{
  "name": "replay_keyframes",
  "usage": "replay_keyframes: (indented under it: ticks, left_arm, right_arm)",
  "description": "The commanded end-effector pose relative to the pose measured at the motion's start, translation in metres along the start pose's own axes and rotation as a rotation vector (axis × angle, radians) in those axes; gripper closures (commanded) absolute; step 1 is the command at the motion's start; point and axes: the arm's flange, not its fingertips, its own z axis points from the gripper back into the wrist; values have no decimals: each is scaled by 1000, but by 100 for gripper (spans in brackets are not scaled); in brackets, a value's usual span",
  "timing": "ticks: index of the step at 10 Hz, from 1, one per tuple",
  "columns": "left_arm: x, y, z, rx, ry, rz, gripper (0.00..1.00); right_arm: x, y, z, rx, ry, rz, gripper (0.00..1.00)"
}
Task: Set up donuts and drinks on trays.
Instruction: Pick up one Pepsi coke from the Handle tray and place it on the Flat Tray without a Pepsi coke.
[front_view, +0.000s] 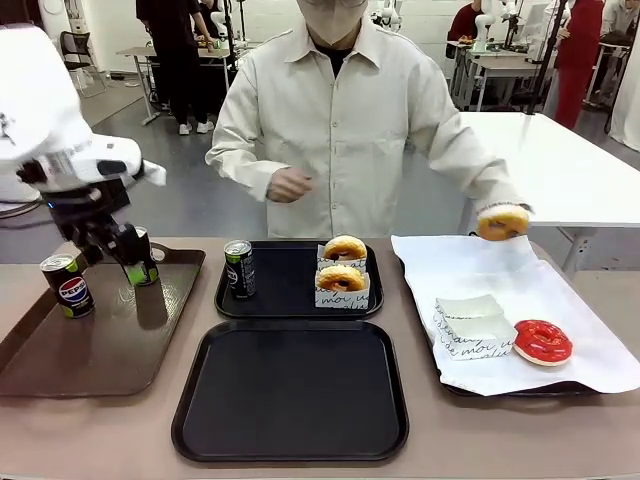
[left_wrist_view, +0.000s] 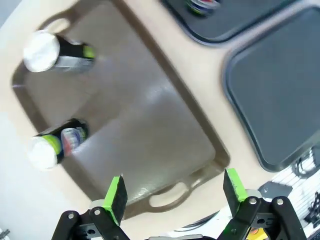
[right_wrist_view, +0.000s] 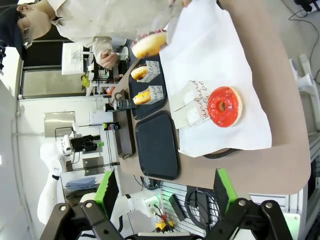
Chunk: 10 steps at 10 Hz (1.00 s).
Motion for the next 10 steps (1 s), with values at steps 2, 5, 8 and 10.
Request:
replay_keyframes:
  ticks: [2,5,8,10]
  left_arm:
    - [-10,82,9,-7,-5,194,0]
    - [12,151,-7,-51,19,338,0]
    - [20,176,-27,28,-14,485,0]
    - [17,169,-26,19,-13,495,0]
  right_arm:
    - [0,0,0,25,-8,18,0]
    - [0,0,0,25,-8,18,0]
    - [0,0,0,25,-8,18,0]
    - [0,0,0,25,-8,18,0]
